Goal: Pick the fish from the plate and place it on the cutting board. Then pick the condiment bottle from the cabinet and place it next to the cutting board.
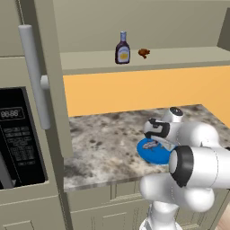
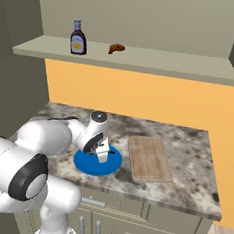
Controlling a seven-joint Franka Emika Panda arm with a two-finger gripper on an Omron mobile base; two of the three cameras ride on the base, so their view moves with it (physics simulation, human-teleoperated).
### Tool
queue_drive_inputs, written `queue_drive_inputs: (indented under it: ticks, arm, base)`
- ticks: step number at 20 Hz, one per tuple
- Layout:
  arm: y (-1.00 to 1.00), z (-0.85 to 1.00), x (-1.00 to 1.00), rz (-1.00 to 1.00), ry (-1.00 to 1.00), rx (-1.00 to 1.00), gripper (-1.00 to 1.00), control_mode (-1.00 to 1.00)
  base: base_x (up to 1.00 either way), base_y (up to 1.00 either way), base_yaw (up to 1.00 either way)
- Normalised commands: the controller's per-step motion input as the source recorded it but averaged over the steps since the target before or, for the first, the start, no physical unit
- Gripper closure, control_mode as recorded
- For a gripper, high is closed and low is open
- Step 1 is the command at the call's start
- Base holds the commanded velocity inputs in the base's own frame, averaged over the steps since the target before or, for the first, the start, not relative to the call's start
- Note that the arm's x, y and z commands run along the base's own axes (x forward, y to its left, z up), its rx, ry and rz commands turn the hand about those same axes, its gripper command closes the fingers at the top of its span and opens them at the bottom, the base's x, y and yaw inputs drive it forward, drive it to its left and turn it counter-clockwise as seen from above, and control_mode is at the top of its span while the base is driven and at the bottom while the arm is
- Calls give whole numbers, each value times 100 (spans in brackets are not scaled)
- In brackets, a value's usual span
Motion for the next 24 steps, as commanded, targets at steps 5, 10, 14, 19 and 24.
queue_drive_inputs:
  ticks: [5,10,14,19,24]
  arm:
    - [0,-10,5,0,2,0,-100,-100]
    - [0,-15,0,0,4,0,-100,-100]
    - [0,-12,0,0,2,0,100,-100]
    - [0,-5,0,0,0,0,100,-100]
    - [0,0,1,0,1,0,100,-100]
  base:
    - [0,0,0]
    - [0,0,0]
    - [0,0,0]
    - [0,0,0]
    - [0,0,0]
